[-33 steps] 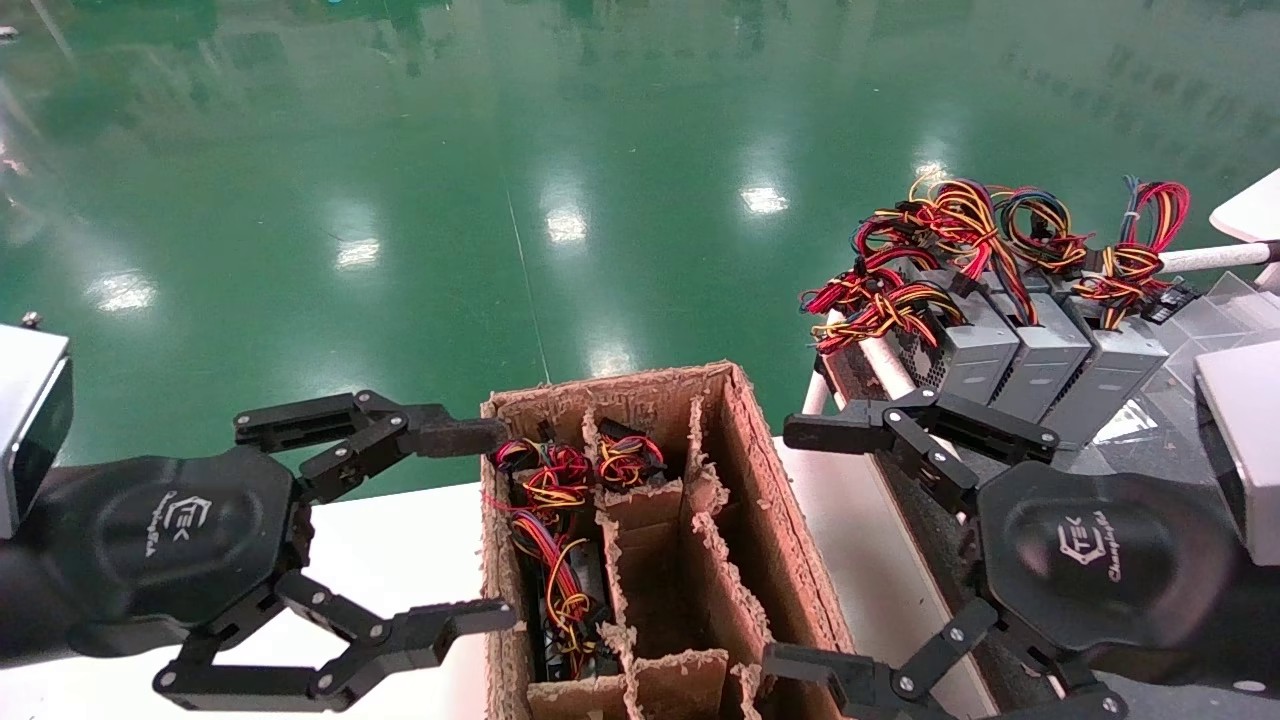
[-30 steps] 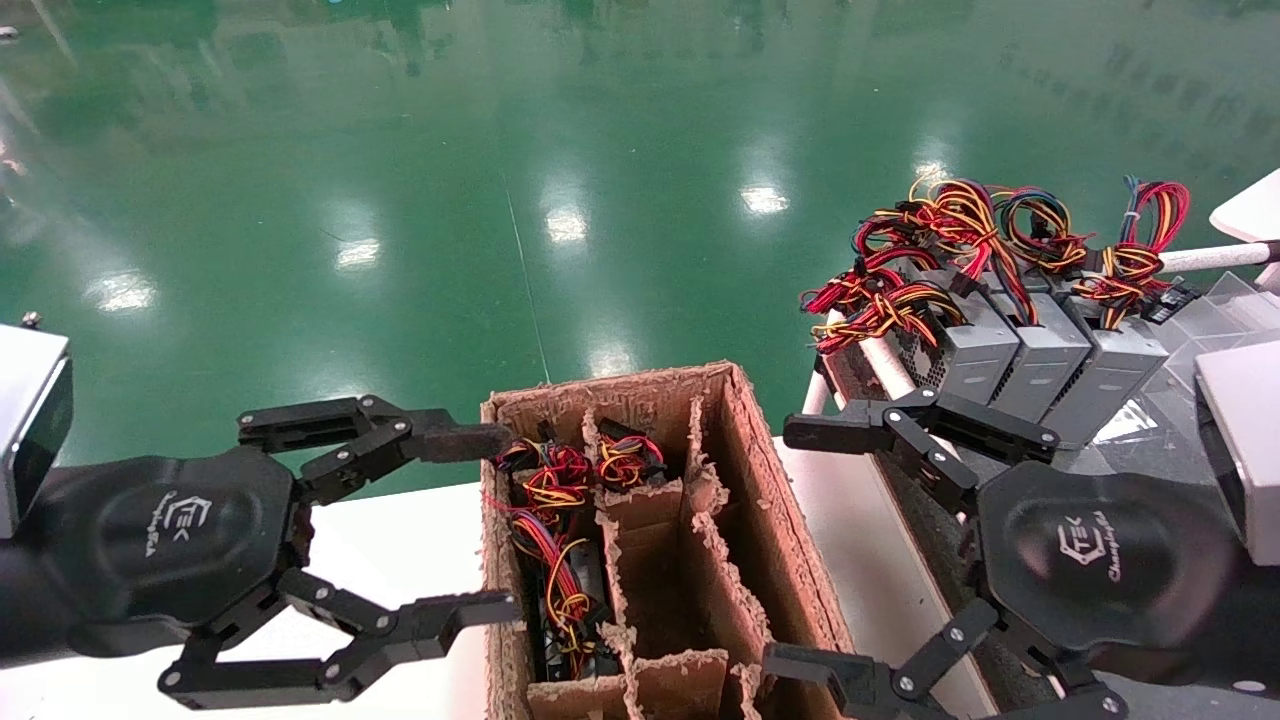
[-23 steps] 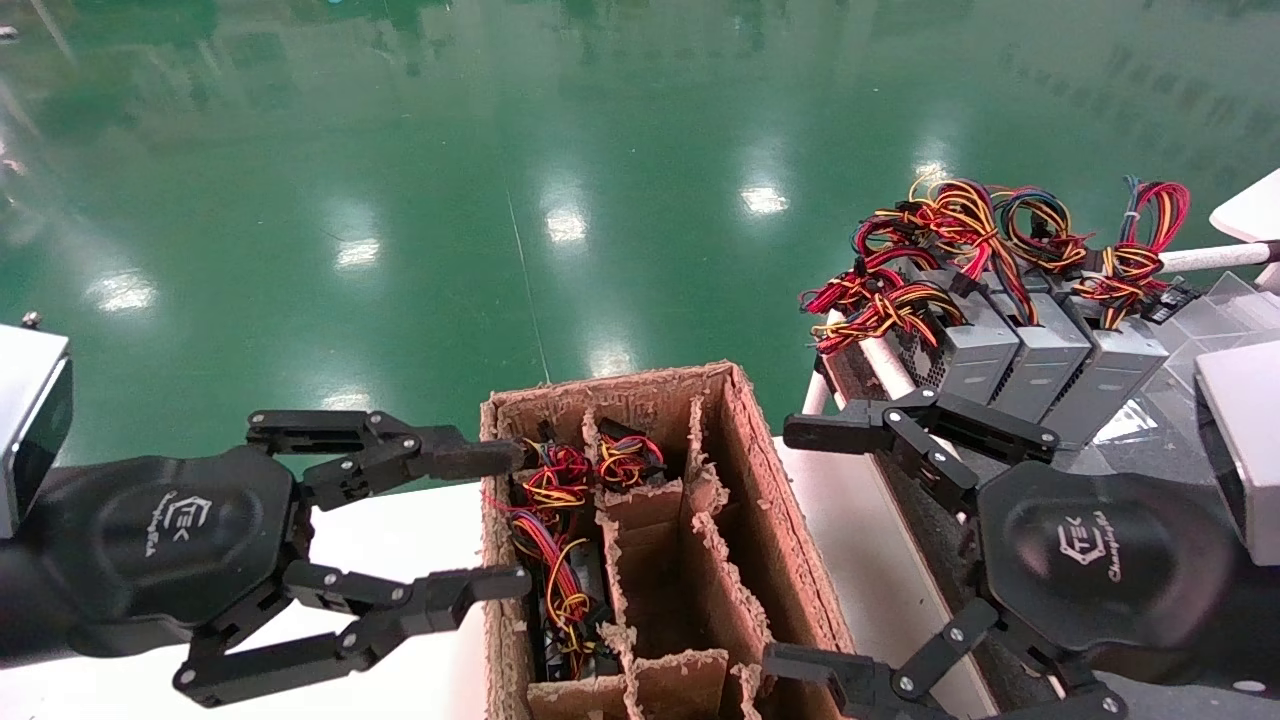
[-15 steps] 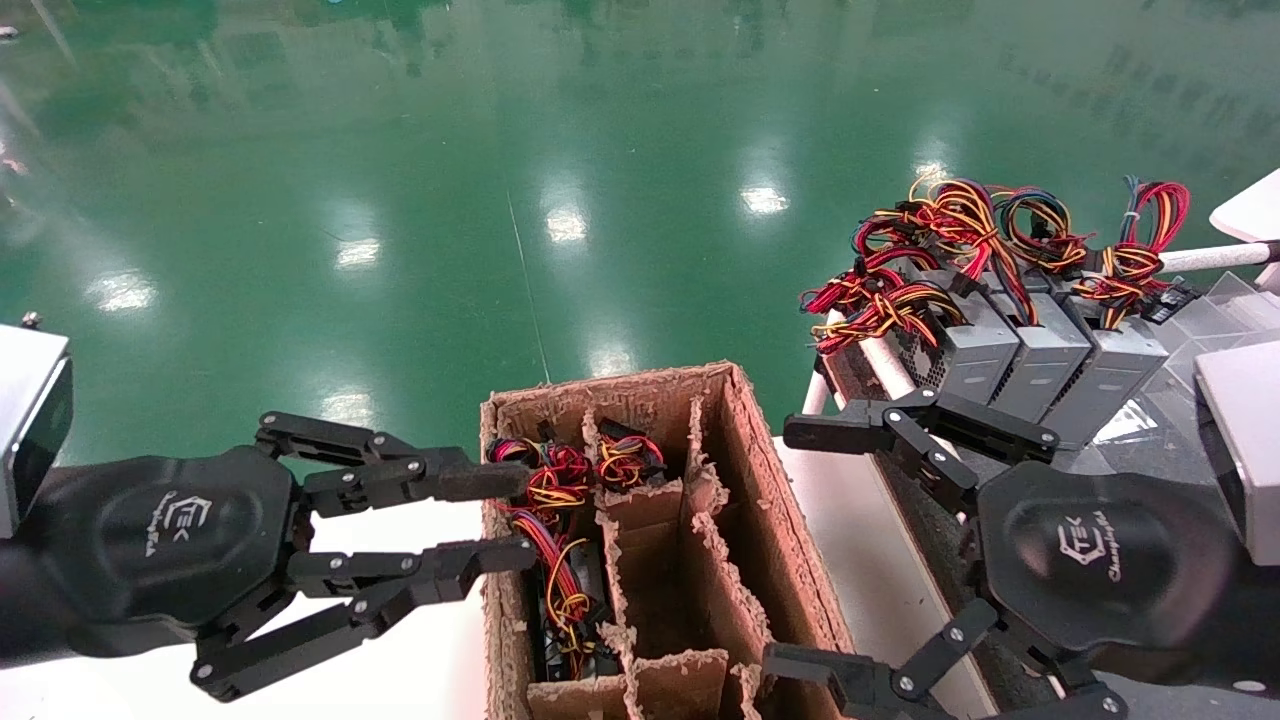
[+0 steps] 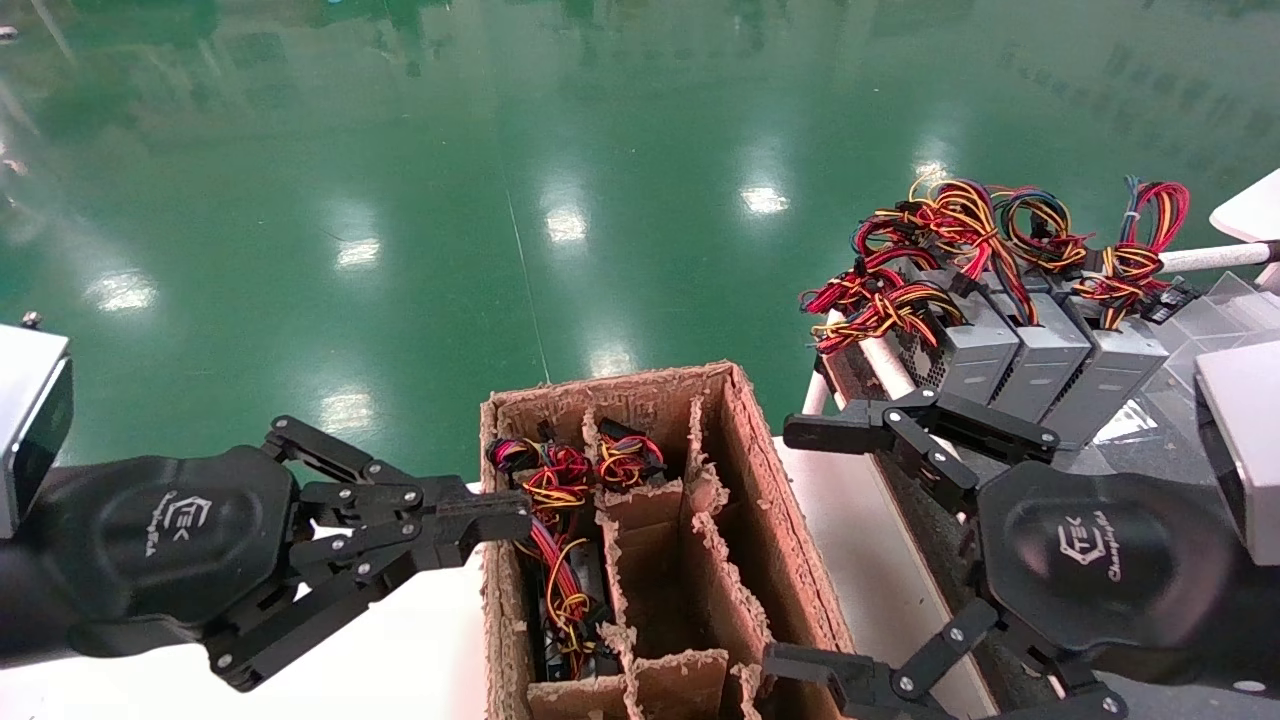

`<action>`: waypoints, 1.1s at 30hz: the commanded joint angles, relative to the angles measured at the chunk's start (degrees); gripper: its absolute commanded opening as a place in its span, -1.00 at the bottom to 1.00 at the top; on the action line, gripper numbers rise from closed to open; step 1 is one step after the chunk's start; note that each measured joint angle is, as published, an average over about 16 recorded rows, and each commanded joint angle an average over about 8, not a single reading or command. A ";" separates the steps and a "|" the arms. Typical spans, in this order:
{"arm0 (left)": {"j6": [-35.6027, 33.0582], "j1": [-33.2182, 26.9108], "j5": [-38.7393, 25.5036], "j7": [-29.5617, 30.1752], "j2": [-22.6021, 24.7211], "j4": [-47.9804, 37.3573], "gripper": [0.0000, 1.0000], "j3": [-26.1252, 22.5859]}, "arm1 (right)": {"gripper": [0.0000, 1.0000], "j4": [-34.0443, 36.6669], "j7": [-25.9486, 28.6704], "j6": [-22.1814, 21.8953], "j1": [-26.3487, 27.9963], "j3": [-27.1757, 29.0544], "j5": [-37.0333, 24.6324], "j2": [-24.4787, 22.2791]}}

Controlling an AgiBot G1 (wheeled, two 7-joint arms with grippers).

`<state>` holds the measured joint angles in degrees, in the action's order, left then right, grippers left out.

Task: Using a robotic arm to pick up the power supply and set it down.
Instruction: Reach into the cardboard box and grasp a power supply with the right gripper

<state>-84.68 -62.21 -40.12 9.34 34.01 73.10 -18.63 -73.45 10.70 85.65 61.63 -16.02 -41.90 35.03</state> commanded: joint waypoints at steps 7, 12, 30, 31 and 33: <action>0.00 0.00 0.00 0.00 0.00 0.00 1.00 0.00 | 1.00 0.00 0.00 0.00 0.00 0.00 0.00 0.00; 0.00 0.00 0.00 0.00 0.00 0.00 1.00 0.00 | 1.00 -0.01 0.01 0.01 -0.01 0.00 0.01 0.00; -0.01 -0.01 0.00 -0.01 0.00 -0.04 1.00 -0.01 | 1.00 -2.23 1.77 -4.33 0.02 -0.88 -3.43 0.00; 0.00 0.00 0.00 -0.01 0.00 -0.04 1.00 -0.01 | 1.00 -2.34 1.77 -4.44 0.08 -0.88 -3.52 0.00; 0.00 0.00 0.00 -0.01 0.00 -0.04 1.00 -0.01 | 1.00 -2.38 1.74 -4.59 0.17 -0.90 -3.68 0.07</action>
<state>-84.68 -62.22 -40.12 9.32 34.02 73.06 -18.64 -75.26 12.61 80.74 61.79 -17.33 -46.02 35.69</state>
